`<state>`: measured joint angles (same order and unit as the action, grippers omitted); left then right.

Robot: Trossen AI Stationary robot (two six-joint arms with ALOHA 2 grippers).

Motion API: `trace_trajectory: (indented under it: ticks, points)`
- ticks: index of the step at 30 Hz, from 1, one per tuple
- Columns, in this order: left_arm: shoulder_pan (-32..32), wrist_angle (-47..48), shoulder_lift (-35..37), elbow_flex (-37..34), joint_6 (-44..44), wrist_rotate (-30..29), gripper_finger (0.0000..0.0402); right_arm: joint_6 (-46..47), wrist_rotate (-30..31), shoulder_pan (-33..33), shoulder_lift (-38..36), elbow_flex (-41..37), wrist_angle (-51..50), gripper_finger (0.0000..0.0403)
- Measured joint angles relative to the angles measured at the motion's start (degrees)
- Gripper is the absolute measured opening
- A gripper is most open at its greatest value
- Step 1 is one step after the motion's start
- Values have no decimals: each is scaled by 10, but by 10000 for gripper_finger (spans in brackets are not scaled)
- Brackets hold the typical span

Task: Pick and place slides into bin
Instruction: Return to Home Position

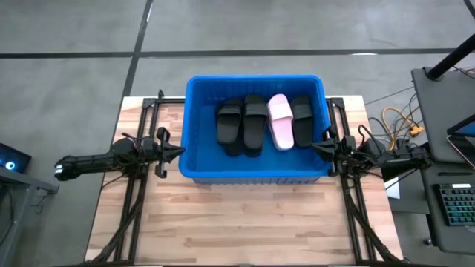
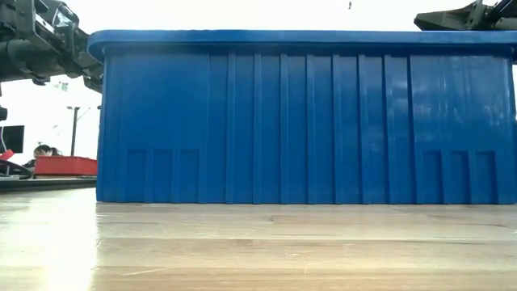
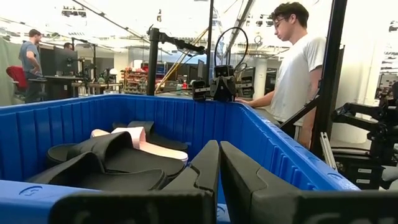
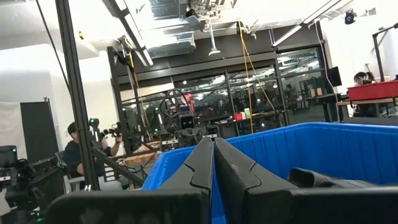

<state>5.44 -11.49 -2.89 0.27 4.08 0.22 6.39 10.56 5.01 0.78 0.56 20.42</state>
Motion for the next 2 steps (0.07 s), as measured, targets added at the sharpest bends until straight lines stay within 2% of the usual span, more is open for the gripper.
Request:
trace_trajectory:
  ticks: [2]
  points:
    - [0, 0, 0, 0, 0, 0, 0, 0, 0, 0, 0, 0, 0, 9]
